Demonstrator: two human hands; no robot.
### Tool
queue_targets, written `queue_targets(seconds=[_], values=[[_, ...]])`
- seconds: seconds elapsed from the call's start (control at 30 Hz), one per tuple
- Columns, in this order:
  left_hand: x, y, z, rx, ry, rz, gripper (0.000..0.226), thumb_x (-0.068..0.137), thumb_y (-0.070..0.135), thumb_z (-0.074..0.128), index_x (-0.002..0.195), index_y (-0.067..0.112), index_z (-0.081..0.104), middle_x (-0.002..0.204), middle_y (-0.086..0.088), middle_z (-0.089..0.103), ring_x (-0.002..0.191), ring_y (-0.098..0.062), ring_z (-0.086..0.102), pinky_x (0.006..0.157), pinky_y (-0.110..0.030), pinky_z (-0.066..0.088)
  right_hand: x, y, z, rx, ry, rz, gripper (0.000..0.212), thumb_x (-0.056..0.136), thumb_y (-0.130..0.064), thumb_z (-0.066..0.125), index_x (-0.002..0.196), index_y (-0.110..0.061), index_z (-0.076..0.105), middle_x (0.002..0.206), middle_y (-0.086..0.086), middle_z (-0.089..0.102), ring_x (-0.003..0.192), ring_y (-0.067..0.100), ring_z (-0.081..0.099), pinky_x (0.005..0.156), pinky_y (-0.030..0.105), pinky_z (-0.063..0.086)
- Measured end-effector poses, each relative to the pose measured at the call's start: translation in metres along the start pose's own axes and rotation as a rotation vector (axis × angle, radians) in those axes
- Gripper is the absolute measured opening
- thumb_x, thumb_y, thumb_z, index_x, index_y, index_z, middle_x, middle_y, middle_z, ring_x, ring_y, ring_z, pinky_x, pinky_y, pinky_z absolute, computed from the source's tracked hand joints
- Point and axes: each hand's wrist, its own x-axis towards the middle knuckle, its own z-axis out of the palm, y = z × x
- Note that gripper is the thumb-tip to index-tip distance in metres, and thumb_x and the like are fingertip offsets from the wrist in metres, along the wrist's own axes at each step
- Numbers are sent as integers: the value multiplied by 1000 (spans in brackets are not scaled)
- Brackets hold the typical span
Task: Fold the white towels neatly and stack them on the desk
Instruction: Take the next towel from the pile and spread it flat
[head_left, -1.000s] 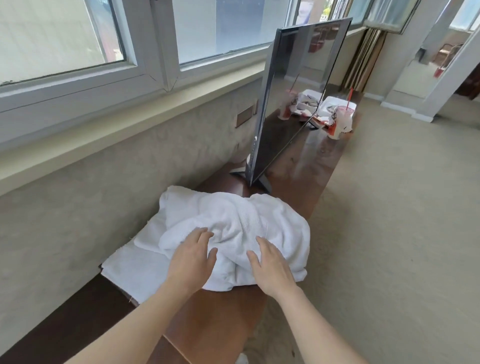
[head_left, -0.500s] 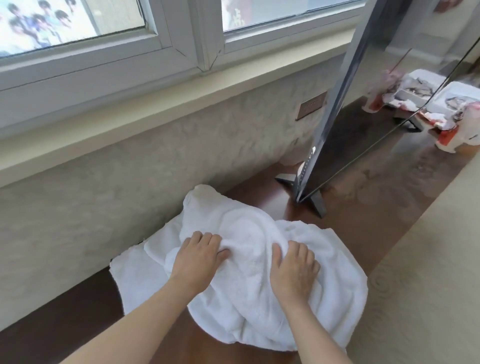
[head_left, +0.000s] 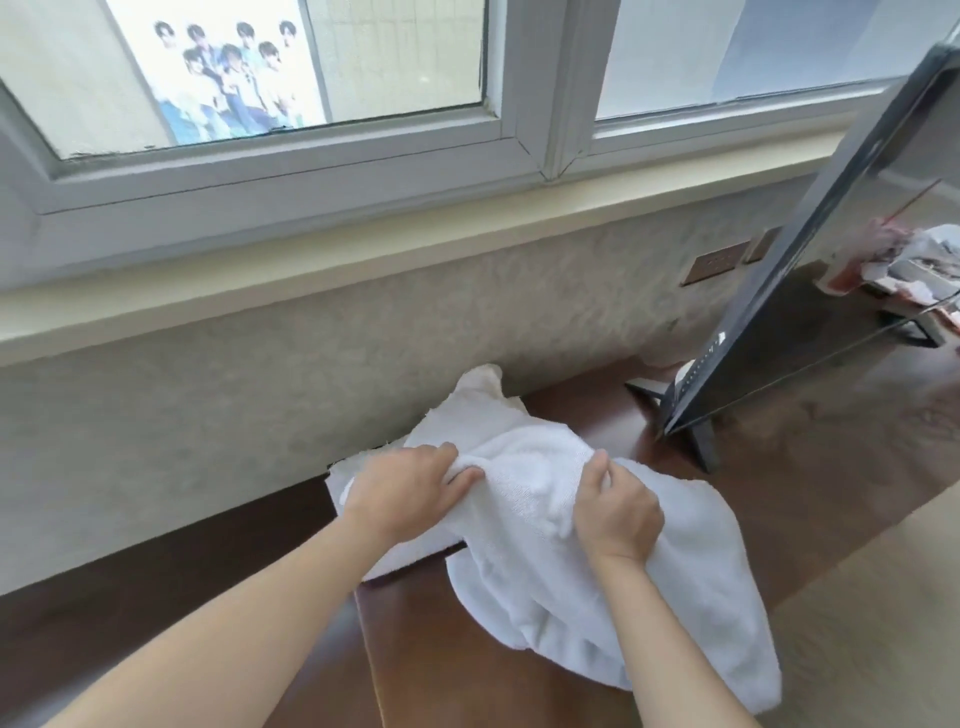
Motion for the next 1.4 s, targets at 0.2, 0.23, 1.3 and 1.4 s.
queue_targets(seconds=[0.2,0.23,1.3,1.4], values=[[-88,-74,-39,24,181,-74,68,78,75,-4,81,23,41,81,3,66,81,-25,66,60,-34,30,-61,-80,-17,101,17,-196,57,91,-42,33,76,-5,73,75,22,70,74,43,62,64,35,31],[-107,-89,-44,34,199,-95,69,75,75,-6,80,24,40,83,2,68,82,-25,66,60,-34,30,-77,-95,-18,125,4,-228,54,91,-41,34,68,-6,68,71,20,68,71,43,60,63,34,31],[-506,-428,-89,181,245,-697,62,82,75,1,68,23,31,60,7,38,61,-21,41,54,-35,27,-446,-397,142,210,-653,-593,50,87,-48,30,50,-14,32,48,2,41,58,30,46,58,38,31],[-488,-446,-81,174,225,-701,66,83,76,3,71,21,37,63,7,42,62,-21,44,56,-35,31,-433,-399,165,200,-646,-585,53,96,-42,37,51,-14,32,48,1,41,56,27,45,58,37,31]])
